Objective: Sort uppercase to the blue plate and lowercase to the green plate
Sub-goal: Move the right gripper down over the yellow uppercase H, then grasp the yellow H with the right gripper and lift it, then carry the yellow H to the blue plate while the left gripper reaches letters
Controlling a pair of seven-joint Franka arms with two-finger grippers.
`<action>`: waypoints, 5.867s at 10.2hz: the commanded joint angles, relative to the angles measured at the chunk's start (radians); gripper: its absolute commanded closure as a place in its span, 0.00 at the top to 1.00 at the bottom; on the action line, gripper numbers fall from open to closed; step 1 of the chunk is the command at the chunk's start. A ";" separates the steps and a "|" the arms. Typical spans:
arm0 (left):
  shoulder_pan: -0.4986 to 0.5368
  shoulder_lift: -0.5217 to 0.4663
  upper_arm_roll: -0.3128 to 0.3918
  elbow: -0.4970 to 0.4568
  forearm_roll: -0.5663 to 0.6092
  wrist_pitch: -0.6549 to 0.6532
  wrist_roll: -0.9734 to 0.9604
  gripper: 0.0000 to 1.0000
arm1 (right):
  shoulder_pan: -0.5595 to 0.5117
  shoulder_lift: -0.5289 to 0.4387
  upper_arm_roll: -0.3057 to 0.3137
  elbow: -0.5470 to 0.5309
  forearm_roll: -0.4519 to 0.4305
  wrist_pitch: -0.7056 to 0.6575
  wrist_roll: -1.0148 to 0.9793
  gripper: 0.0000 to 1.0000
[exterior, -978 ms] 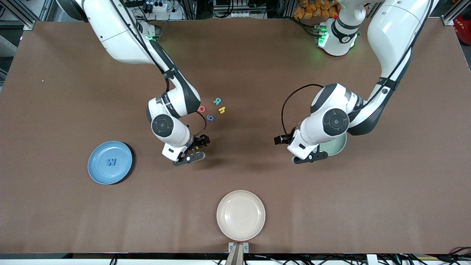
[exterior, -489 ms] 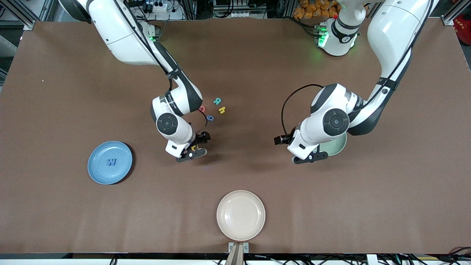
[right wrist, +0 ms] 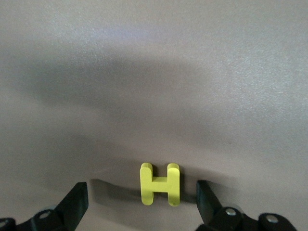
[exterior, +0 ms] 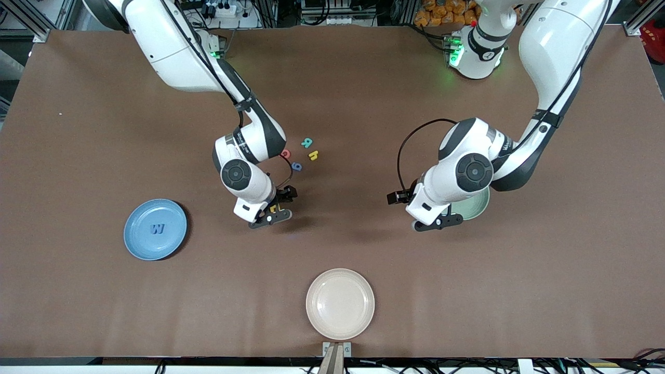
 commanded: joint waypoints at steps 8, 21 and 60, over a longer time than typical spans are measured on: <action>-0.003 0.007 0.001 0.012 -0.010 0.006 -0.001 1.00 | 0.032 -0.035 -0.026 -0.023 -0.116 -0.002 0.123 1.00; 0.000 0.013 0.001 0.014 -0.009 0.006 0.001 1.00 | 0.032 -0.034 -0.028 -0.028 -0.115 0.024 0.126 0.05; -0.624 0.347 0.090 0.215 0.243 0.171 -0.713 1.00 | -0.411 -0.159 -0.166 0.011 -0.132 -0.140 -0.359 1.00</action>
